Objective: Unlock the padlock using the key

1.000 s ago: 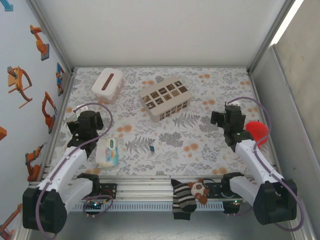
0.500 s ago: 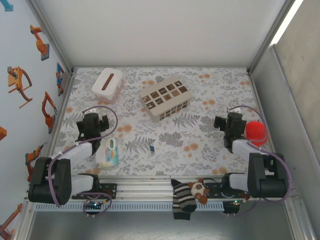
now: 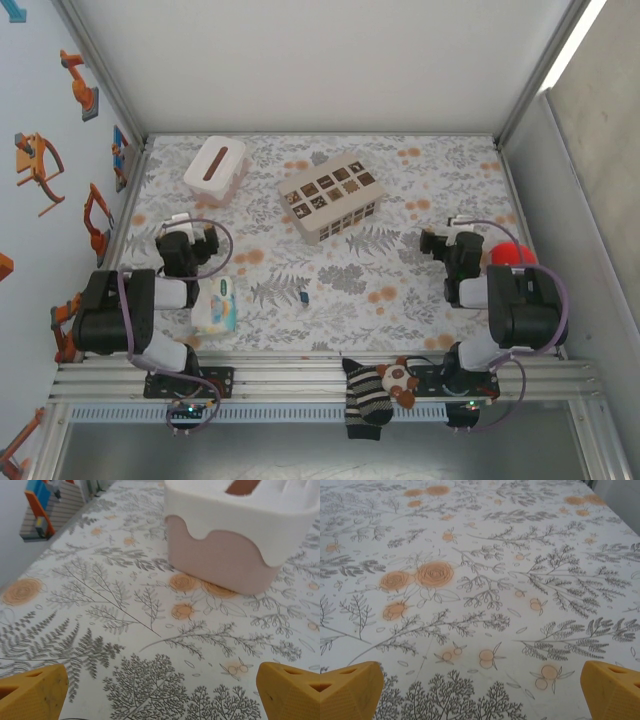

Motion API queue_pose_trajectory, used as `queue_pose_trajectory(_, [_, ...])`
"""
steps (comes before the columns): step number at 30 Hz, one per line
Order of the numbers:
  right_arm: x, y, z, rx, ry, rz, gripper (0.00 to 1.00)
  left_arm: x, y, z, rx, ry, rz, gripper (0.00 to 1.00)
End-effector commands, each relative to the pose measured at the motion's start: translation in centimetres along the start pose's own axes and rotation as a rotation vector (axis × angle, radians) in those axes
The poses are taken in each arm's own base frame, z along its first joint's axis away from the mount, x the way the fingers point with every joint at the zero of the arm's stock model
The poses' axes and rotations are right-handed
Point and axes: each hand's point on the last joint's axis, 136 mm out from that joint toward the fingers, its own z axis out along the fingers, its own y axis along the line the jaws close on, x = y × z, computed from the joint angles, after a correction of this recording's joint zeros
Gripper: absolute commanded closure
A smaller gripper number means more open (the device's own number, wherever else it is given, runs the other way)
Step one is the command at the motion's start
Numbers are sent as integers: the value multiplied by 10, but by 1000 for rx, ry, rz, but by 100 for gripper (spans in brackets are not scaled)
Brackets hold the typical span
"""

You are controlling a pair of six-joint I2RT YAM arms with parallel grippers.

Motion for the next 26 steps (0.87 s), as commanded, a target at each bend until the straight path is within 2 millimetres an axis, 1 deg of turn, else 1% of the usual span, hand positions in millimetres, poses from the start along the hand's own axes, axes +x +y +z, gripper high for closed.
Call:
queue_pose_trajectory(1, [-26,-9,9,40,-39,20,1,-26,-9,6,46,-46,10,4])
queue_pose_trajectory(3, [-26,-9,9,42,-40,22,1,-25,-8,14,40,-14,7,4])
queue_pose_trajectory(5, [-26,-9,9,42,-39,20,1,-24,-5,13,41,-4,-6,4])
queue_pose_trajectory(26, [-26,-9,9,42,-42,18,1,-25,-6,13,40,-11,-6,4])
